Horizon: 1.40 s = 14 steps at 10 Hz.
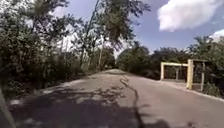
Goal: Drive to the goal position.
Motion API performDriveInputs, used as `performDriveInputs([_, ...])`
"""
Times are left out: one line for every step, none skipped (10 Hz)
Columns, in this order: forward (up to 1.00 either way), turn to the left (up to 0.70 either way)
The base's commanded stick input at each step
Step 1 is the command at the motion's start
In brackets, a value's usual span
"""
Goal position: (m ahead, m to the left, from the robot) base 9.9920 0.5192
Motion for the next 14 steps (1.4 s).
performDriveInputs([0.5,0.0])
performDriveInputs([0.5,0.0])
performDriveInputs([0.5,0.0])
performDriveInputs([0.5,0.0])
performDriveInputs([0.5,0.0])
performDriveInputs([0.5,0.0])
performDriveInputs([0.5,0.0])
performDriveInputs([0.5,0.0])
performDriveInputs([0.5,0.0])
performDriveInputs([0.5,0.0])
performDriveInputs([0.5,0.0])
performDriveInputs([0.5,0.0])
performDriveInputs([0.5,0.0])
performDriveInputs([0.5,0.0])
